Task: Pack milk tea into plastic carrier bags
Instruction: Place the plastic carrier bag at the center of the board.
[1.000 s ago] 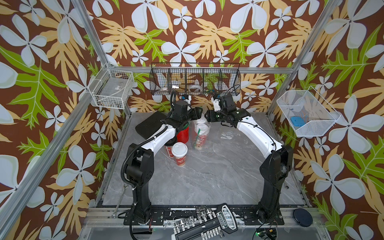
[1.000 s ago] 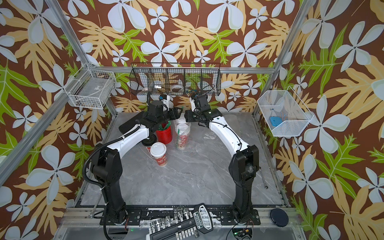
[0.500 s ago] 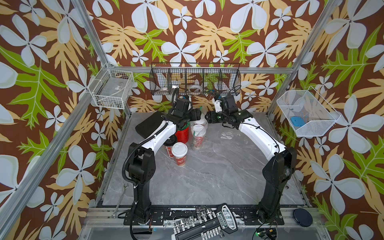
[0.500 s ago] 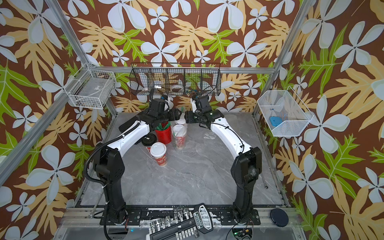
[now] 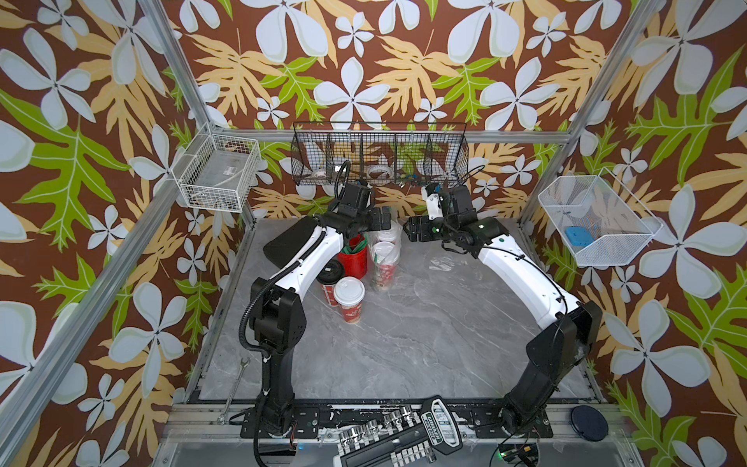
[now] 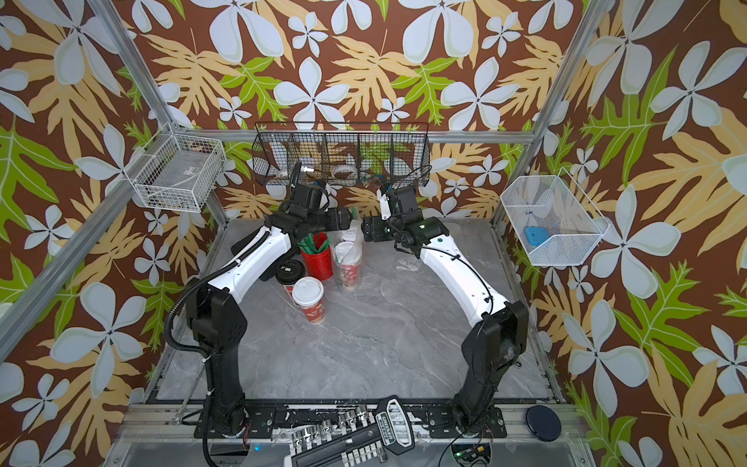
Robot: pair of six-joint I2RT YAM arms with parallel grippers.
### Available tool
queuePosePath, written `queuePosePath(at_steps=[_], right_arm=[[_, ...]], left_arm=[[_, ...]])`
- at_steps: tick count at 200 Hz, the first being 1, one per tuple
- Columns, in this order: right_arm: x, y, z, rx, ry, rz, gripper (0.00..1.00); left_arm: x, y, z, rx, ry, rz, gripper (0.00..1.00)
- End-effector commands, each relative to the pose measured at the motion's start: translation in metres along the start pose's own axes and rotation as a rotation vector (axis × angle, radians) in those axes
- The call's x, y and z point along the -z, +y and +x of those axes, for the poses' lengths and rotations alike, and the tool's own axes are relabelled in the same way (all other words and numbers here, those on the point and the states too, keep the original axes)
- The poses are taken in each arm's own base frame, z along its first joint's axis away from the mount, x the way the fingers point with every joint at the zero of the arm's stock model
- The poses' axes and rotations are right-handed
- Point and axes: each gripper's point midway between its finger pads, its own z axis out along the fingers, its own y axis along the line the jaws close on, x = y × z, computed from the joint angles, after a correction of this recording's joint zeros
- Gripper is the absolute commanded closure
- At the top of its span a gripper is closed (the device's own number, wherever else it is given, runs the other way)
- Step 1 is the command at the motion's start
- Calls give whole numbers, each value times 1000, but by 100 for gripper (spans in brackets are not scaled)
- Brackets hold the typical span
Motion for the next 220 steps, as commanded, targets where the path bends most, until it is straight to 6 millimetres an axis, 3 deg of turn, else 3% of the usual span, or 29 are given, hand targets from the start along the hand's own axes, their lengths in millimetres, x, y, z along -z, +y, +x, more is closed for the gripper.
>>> queuePosePath(at_steps=[1, 104, 143, 181, 220], right_arm=[[9, -3, -1, 13, -11, 25, 11], [43, -28, 15, 5, -16, 101, 7], [53, -40, 22, -8, -16, 123, 7], [65, -85, 43, -85, 25, 177, 8], [63, -142, 103, -192, 172, 261, 9]], left_arm=[[0, 8, 12, -26, 58, -36, 0], [15, 4, 31, -87, 180, -15, 0], [31, -7, 24, -81, 163, 32, 0], [62, -20, 1, -80, 90, 75, 0], [111, -34, -25, -76, -27, 126, 0]])
